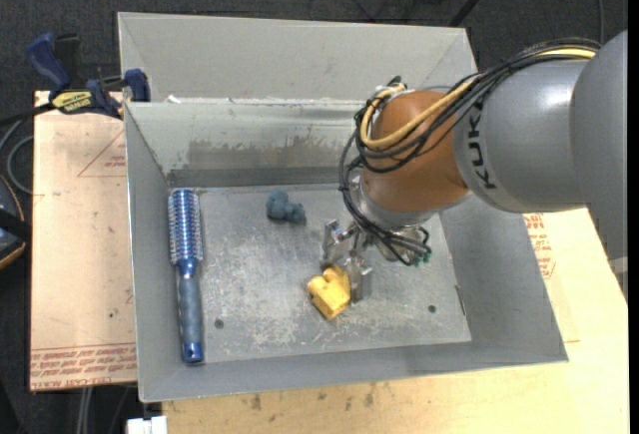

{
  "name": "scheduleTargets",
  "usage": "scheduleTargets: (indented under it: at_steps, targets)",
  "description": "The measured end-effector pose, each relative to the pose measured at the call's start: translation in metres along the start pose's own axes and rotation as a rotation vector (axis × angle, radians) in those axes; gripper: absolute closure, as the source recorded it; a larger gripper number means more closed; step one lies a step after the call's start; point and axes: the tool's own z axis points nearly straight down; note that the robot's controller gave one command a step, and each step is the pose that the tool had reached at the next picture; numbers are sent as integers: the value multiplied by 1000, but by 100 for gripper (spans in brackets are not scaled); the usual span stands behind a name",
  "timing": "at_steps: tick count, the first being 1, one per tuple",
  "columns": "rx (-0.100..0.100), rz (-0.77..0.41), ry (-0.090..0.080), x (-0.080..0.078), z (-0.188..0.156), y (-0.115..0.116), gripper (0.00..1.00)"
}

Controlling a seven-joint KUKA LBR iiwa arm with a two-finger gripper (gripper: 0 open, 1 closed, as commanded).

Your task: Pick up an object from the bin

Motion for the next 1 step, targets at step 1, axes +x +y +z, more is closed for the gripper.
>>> scheduleTargets:
  at_steps: [1]
  targets:
    - [0,64,4,43,-64,18,100]
